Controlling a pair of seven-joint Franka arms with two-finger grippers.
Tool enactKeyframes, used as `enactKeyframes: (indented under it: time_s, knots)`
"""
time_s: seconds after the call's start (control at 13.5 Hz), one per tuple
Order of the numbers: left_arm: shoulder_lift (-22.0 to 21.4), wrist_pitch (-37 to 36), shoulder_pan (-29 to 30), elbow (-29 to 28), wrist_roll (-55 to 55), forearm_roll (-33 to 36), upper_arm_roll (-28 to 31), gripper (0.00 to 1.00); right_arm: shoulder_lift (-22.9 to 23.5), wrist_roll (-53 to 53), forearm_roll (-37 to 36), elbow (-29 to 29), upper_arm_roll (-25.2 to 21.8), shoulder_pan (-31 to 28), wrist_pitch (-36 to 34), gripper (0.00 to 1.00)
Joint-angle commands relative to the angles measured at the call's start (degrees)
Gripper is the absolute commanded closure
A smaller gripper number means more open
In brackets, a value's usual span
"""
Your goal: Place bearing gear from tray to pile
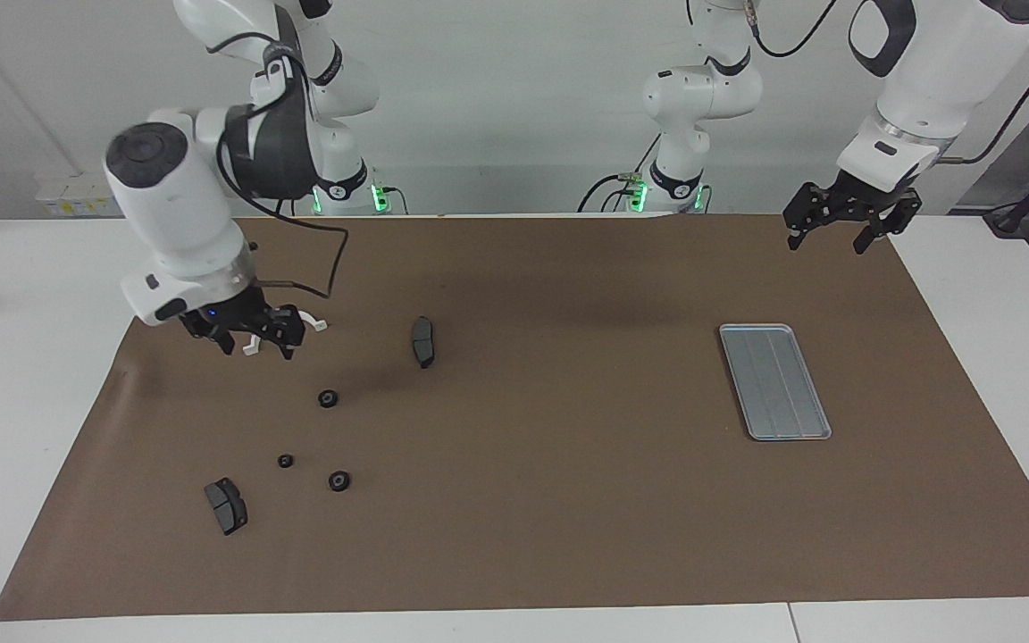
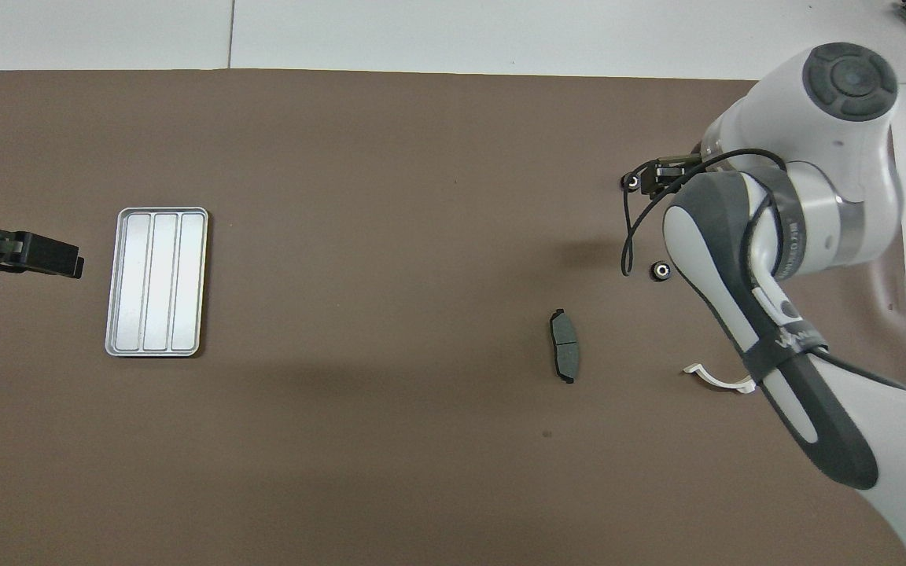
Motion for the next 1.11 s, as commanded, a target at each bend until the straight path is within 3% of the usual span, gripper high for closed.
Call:
enactKeyframes:
  time_s: [0.0,0.07,0.45,1.04]
  knots:
    - [-1.0,0.1,0.4,-1.0,0.6,-0.5,0.1,0.00,-6.4,0.5,0.2,-3.7,0.8,-2.2,-2.3,0.04]
    - [-1.0,0.1,0.4,-1.0,0.5,-0.5,0.1,0.00,-7.3,1.1,0.2,-4.1,0.9,-2.5,-2.9,0.00]
    - [-1.0,0.1,0.5,-1.0,0.6,-0.5,0.1,0.00,-10.5,2.1,0.2,-7.9,0.5,-2.7,-3.3,0.00]
    - [-1.0,0.1,0.5,-1.0,0.6,-0.5,0.1,0.00,-10.2,-6.2,5.6,-7.6,0.4,-4.4,-0.1,0.00]
